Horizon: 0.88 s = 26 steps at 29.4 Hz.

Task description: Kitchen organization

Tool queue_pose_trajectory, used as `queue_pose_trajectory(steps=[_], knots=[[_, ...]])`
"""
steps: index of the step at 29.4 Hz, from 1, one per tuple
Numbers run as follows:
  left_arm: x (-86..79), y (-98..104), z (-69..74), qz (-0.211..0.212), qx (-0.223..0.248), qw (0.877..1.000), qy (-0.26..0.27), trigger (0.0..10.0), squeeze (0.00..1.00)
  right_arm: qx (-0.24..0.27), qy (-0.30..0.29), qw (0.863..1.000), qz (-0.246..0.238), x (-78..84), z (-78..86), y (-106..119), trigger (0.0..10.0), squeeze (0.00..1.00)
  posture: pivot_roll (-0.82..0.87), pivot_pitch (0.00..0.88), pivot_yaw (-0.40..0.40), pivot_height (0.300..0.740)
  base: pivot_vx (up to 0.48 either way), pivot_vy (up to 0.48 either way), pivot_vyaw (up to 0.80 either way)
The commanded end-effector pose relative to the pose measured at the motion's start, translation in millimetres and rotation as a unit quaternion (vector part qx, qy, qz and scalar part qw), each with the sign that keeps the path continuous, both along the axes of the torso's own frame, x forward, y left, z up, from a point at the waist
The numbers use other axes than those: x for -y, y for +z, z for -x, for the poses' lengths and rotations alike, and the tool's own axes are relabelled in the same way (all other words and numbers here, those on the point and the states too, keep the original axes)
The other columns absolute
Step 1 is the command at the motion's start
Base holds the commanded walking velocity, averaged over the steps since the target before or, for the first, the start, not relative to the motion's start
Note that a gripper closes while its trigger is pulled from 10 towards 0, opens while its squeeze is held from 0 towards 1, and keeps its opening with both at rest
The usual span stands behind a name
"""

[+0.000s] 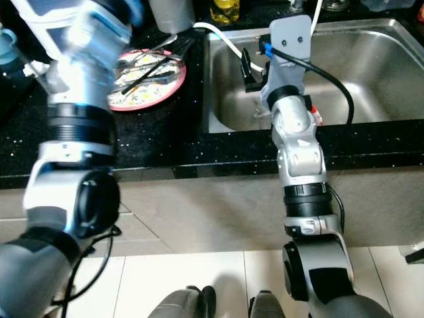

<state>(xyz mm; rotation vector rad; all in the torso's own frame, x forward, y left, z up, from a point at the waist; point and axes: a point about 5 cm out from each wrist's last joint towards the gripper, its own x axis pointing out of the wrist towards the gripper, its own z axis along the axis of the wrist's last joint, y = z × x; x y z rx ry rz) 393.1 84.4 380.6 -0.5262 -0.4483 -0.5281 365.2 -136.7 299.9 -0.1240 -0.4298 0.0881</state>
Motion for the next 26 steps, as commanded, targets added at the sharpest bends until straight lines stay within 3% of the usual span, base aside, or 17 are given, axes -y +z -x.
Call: queue_pose_trajectory(steps=[1,4,7,11,12,13,14,20,26], knots=[[14.3,-6,-2.6,-0.023,-0.004,1.000,-0.009,10.0,0.00,-0.007,-0.004,1.000,0.005,0.2,2.4,-4,10.0,0.00,-0.04,0.151,0.151,0.740,0.000,0.000,0.00],[25.9,-18,-5.7,-0.040,-0.023,0.999,-0.021,10.0,0.00,-0.007,-0.008,1.000,0.005,2.0,3.4,-5,10.0,0.00,-0.05,0.156,0.164,0.740,0.000,0.000,0.00],[51.5,-49,-11.0,-0.086,-0.074,0.993,-0.034,10.0,0.00,-0.008,-0.022,1.000,0.003,7.2,7.3,-7,10.0,0.00,-0.06,0.163,0.187,0.740,0.000,0.000,0.00],[58.6,-60,-12.6,-0.107,-0.090,0.990,-0.036,10.0,0.00,-0.009,-0.027,1.000,0.002,9.0,9.4,-9,10.0,0.00,-0.07,0.165,0.192,0.740,0.000,0.000,0.00],[59.6,-62,-13.2,-0.113,-0.092,0.989,-0.034,10.0,0.16,-0.010,-0.028,1.000,0.001,9.3,10.0,-9,10.0,0.00,-0.07,0.166,0.194,0.740,0.000,0.000,0.00],[59.6,-62,-13.2,-0.113,-0.092,0.989,-0.034,10.0,0.16,-0.010,-0.028,1.000,0.001,9.3,10.0,-9,10.0,0.00,-0.07,0.166,0.194,0.740,0.000,0.000,0.00],[59.9,-63,-13.7,-0.114,-0.092,0.989,-0.035,10.0,1.00,-0.010,-0.029,1.000,0.001,9.2,10.6,-10,10.0,0.00,-0.07,0.165,0.198,0.740,0.000,0.000,0.00],[54.8,-59,-14.6,-0.106,-0.073,0.991,-0.038,10.0,1.00,-0.011,-0.032,0.999,-0.001,9.9,12.1,-10,10.0,0.00,-0.06,0.159,0.197,0.740,0.000,0.000,0.00],[30.4,-53,-19.2,-0.121,-0.041,0.992,0.009,10.0,1.00,-0.011,-0.024,1.000,-0.002,5.9,10.8,-9,10.0,0.00,-0.04,0.149,0.176,0.740,0.000,0.000,0.00]])
